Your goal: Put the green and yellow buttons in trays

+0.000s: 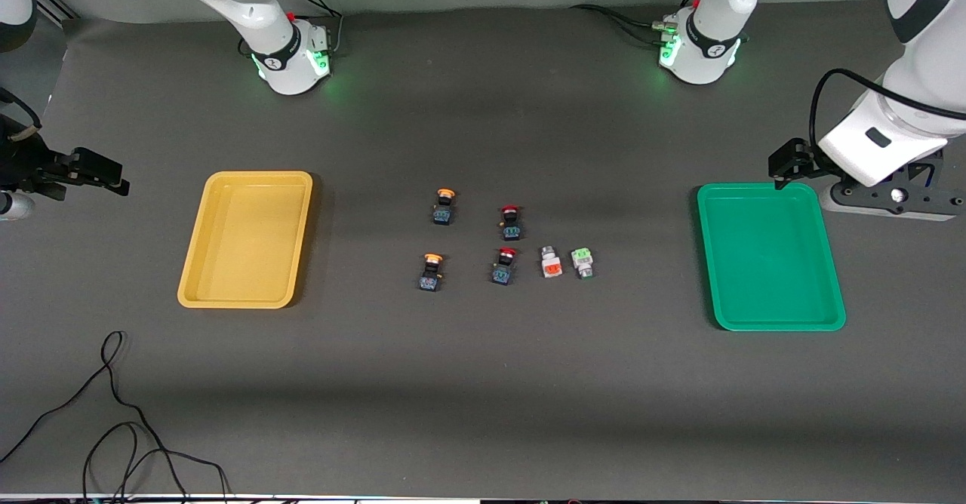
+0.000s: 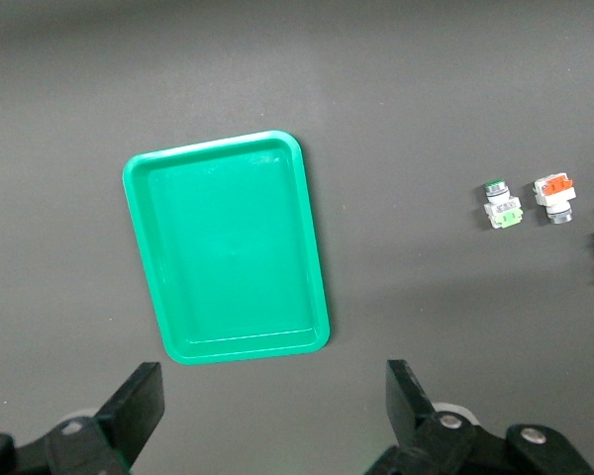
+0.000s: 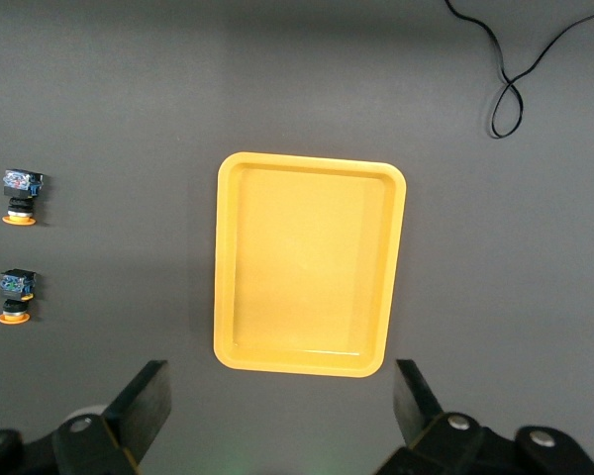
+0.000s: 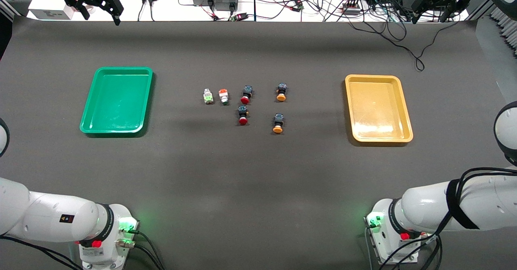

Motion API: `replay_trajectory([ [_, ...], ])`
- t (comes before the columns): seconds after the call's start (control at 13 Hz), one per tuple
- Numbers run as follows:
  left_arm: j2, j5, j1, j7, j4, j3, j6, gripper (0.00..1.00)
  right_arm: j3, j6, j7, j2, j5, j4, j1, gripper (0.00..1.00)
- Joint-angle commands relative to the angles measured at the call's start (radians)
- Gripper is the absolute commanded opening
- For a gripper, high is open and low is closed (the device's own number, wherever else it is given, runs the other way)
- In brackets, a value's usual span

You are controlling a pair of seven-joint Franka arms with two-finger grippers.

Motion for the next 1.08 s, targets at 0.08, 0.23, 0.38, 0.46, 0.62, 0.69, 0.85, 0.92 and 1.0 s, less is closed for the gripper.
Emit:
replay_trajectory([
  [0.08,-0.005,-0.013,0.004,0.018,0.006,0.001,-0.013,1.00,0.008,0.001,0.014,0.003,-0.019,0.010,-0.007,1.00],
  [0.23,-0.005,-0.013,0.006,0.018,0.006,0.001,-0.013,1.00,0.010,0.001,0.016,0.009,-0.019,0.010,-0.007,1.00],
  [0.38,-0.005,-0.013,0.004,0.018,0.004,0.001,-0.013,1.00,0.010,-0.005,0.014,0.009,-0.018,0.007,-0.007,1.00],
  [0.46,-0.005,-0.013,0.004,0.018,0.006,0.001,-0.011,1.00,0.010,-0.034,0.022,0.007,-0.018,0.006,-0.005,1.00],
  [0.62,-0.005,-0.013,0.004,0.018,0.004,0.001,-0.013,1.00,0.013,-0.051,0.026,0.001,-0.011,-0.008,0.001,1.00],
  [0.69,-0.005,-0.013,0.004,0.018,0.006,0.001,-0.013,1.00,0.011,-0.051,0.026,-0.005,-0.010,-0.011,0.027,1.00],
  [0.85,-0.005,-0.013,0.004,0.018,0.004,0.001,-0.013,1.00,0.011,-0.051,0.086,-0.013,-0.007,-0.022,0.076,1.00],
  [0.92,-0.005,-0.013,0.004,0.018,0.004,0.001,-0.013,1.00,0.011,-0.050,0.121,-0.016,0.017,-0.028,0.103,1.00],
  [1.0,-0.005,-0.013,0.004,0.018,0.004,0.001,-0.013,1.00,0.011,-0.047,0.172,-0.016,0.040,-0.039,0.131,1.00],
])
